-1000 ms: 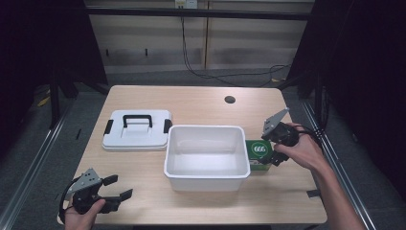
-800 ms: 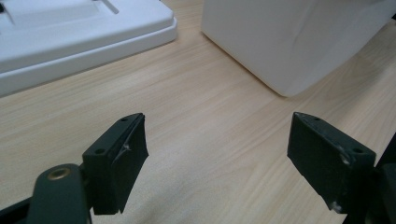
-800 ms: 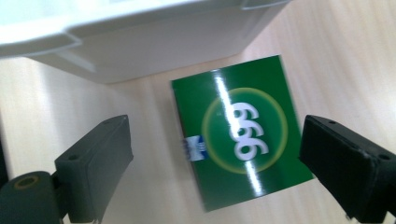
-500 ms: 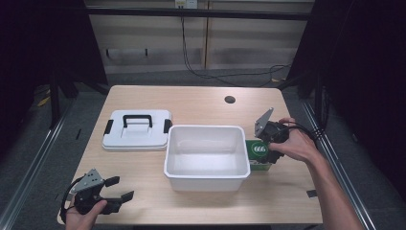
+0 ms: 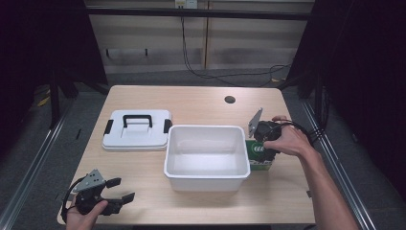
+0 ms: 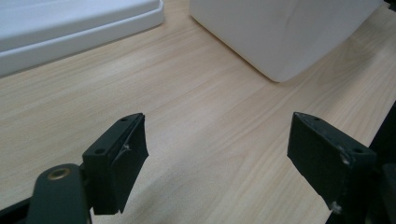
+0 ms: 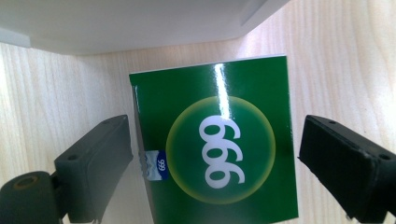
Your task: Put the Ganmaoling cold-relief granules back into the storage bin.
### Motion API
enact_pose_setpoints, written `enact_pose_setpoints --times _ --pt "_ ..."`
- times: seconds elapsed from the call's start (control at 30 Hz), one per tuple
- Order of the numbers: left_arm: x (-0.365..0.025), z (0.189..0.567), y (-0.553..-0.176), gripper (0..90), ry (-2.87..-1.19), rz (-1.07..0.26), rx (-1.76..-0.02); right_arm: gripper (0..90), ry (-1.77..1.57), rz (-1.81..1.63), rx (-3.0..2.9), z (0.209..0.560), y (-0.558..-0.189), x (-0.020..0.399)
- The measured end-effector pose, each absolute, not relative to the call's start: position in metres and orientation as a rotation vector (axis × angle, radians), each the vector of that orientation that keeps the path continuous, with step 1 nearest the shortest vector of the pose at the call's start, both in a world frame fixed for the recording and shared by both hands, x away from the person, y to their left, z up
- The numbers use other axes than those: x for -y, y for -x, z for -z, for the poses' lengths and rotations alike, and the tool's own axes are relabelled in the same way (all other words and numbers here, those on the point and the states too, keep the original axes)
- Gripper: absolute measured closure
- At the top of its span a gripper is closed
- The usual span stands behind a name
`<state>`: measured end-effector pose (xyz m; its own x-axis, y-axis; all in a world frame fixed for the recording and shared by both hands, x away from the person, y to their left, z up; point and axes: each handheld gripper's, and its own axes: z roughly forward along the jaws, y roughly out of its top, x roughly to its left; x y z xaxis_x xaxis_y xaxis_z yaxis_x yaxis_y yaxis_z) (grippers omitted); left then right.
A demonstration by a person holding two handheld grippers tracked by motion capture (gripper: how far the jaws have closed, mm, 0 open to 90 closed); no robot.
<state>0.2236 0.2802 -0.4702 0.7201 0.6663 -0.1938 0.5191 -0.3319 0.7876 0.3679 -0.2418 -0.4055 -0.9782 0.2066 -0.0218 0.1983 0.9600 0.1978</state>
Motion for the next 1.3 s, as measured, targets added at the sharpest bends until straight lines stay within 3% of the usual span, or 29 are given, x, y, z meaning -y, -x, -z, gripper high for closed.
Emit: enact_pose_setpoints --times 0.53,1.3 --pt "-0.283 0.471 -0.224 19.8 -1.982 -0.167 -0.916 12.2 -0.261 -0.137 -3.108 0.421 -0.372 0.238" --pt "-0.283 0.471 -0.225 19.8 -1.982 -0.161 -0.915 15.3 -0.321 -0.089 -3.110 0.403 -0.368 0.243"
